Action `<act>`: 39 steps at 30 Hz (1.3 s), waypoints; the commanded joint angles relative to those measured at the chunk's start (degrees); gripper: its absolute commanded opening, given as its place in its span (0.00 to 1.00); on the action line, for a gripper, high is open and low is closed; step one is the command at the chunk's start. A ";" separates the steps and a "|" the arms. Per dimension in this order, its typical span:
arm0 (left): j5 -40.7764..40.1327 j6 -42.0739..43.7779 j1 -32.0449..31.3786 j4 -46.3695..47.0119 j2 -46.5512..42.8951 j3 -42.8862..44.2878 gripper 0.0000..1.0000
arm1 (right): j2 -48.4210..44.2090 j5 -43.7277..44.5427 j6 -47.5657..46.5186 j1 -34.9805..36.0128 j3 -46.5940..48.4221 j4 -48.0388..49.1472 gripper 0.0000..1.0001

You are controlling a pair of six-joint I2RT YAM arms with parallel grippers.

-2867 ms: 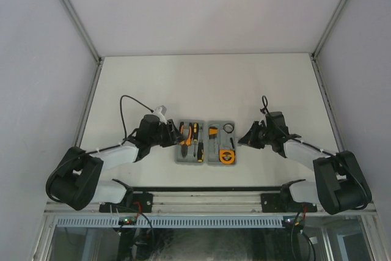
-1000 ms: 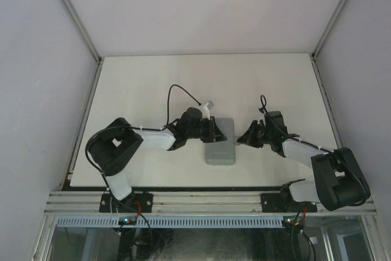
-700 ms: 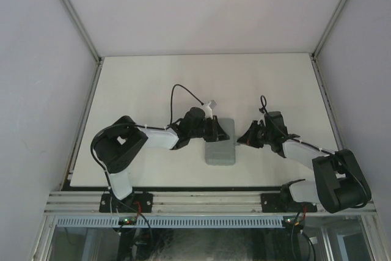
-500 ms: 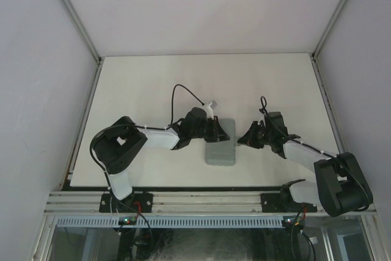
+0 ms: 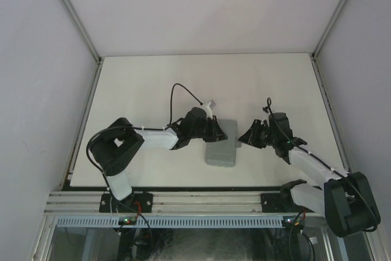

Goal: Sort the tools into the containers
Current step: Close the storage box at the center of the board.

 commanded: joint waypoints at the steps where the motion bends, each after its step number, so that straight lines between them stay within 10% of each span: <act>1: -6.15 5.52 0.56 -14.30 1.96 -3.68 0.08 | -2.31 -0.04 -0.70 -0.02 0.20 0.09 0.27; 21: -10.49 7.50 0.49 -16.89 -2.79 -7.65 0.07 | -1.21 2.53 2.11 3.50 0.15 1.09 0.65; 39: -11.23 7.53 0.13 -16.19 -3.42 -9.31 0.04 | 6.53 14.30 2.79 12.26 6.05 -2.16 0.45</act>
